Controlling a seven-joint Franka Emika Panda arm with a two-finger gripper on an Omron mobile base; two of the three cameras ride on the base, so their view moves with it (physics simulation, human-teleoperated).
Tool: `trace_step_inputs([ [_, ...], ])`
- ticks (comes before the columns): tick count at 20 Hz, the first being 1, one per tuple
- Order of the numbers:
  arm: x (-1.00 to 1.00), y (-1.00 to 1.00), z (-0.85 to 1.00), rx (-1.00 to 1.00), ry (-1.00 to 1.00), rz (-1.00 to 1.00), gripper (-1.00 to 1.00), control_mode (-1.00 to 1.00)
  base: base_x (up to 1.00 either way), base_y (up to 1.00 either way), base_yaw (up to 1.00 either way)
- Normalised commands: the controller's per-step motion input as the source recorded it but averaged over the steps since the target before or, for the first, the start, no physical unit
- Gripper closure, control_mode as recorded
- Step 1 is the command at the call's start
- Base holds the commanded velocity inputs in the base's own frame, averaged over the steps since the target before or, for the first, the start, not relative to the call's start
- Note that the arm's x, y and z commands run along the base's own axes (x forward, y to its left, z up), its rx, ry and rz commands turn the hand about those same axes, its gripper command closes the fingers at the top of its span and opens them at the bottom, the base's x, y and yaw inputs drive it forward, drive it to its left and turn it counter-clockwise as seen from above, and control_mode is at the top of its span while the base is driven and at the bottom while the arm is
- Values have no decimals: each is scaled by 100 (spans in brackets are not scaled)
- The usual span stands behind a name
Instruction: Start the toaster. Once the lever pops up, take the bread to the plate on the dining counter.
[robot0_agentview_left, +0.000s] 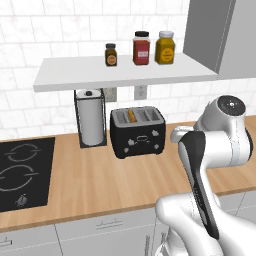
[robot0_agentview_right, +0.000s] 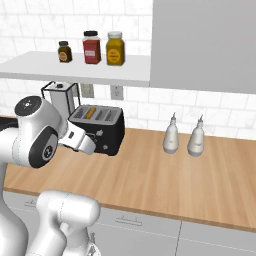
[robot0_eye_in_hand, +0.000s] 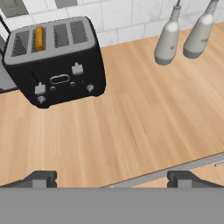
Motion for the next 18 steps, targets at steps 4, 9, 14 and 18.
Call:
trace_step_inputs([
  [4, 0, 0, 0, 0, 0, 0, -100, -100, 0, 0, 0],
  [9, 0, 0, 0, 0, 0, 0, -100, -100, 0, 0, 0],
  [14, 0, 0, 0, 0, 0, 0, -100, -100, 0, 0, 0],
  [18, 0, 0, 0, 0, 0, 0, -100, -100, 0, 0, 0],
])
